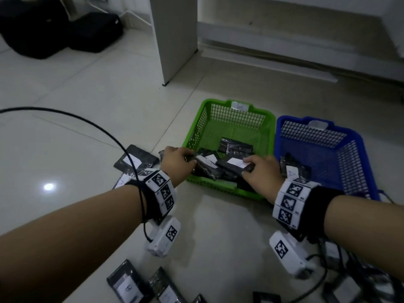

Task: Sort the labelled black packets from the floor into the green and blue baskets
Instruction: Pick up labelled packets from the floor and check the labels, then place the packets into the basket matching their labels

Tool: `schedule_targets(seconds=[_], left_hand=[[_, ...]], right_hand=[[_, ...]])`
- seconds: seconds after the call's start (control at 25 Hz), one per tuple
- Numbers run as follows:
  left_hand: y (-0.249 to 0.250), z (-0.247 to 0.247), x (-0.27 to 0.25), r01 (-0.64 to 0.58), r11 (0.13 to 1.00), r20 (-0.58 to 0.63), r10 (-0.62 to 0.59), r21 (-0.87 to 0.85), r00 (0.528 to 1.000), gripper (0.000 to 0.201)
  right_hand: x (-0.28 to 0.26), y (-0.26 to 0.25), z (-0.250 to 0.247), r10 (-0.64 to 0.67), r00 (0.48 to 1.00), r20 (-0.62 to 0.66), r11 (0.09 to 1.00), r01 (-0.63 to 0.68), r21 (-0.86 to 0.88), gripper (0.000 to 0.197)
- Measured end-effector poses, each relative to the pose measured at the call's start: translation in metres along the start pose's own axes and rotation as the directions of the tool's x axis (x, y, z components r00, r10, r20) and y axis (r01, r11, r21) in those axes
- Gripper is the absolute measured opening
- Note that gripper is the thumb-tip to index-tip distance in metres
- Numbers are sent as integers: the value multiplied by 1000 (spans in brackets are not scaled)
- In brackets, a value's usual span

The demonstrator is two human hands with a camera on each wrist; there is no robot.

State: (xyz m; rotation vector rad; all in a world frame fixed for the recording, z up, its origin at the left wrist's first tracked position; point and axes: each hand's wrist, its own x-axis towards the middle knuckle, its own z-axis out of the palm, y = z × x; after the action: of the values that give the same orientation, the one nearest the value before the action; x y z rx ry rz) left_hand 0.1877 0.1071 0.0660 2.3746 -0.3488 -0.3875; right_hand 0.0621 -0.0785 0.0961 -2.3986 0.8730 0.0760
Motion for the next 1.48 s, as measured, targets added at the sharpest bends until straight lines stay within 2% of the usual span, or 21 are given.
schedule_targets(seconds=[0.12,0.2,0.24,0.36,0.44,0.52,0.6,0.68,0.76,0.84,0.92,1.0,1.04,1.2,1.36,1.48], left_hand=[[-26,-34,3,19,999,-80,-22,-45,997,17],[-53,-60,5,61,996,-133,-68,-59,989,11],[-67,-69,6,91,993,-147,-100,-70,984,11],[-108,-89,3,176,982,-139,-185,-73,973,17],[-126,-91,4,197,976,-127,-207,-90,970,17],[-140,-89,8,205,976,-137,-213,-74,967,16],[-155,-86,12,209,978,-175,-210,-23,962,17],[-167,-81,14,224,975,-190,-221,-5,957,18],[-176,-77,13,240,970,-184,-242,-38,953,22],[-183,-74,9,257,964,-168,-264,-65,950,35],[-191,-74,6,298,954,-150,-300,-38,942,56],[-200,-73,5,362,932,-118,-358,10,926,73],[-204,-73,5,385,922,-101,-381,30,919,75],[-210,-72,-1,401,913,-56,-398,74,916,57],[-210,-76,-9,408,900,4,-412,-152,911,44],[-208,-79,-9,390,887,-4,-404,-247,915,33]], right_hand=[[-11,-35,13,-173,982,-80,977,161,-141,30],[-11,-66,27,-262,962,-72,937,236,-258,28],[-8,-77,30,-240,971,-18,921,222,-321,28],[6,-89,34,-30,990,136,892,88,-444,29],[7,-87,35,-33,995,97,909,70,-411,26],[2,-94,45,-173,984,32,915,173,-366,25],[0,-112,67,-336,942,1,898,320,-301,23],[5,-135,93,-458,888,29,850,448,-277,25],[16,-156,126,-497,863,94,825,504,-256,30],[25,-171,158,-424,893,153,879,446,-166,34],[29,-178,185,-302,938,169,937,325,-131,42],[32,-176,207,-186,965,183,950,224,-216,56],[35,-174,214,-144,971,192,938,195,-285,60],[41,-160,220,-32,982,187,867,121,-484,66],[26,-150,221,-142,983,117,948,169,-269,56],[10,-145,225,-211,976,59,928,218,-301,54]])
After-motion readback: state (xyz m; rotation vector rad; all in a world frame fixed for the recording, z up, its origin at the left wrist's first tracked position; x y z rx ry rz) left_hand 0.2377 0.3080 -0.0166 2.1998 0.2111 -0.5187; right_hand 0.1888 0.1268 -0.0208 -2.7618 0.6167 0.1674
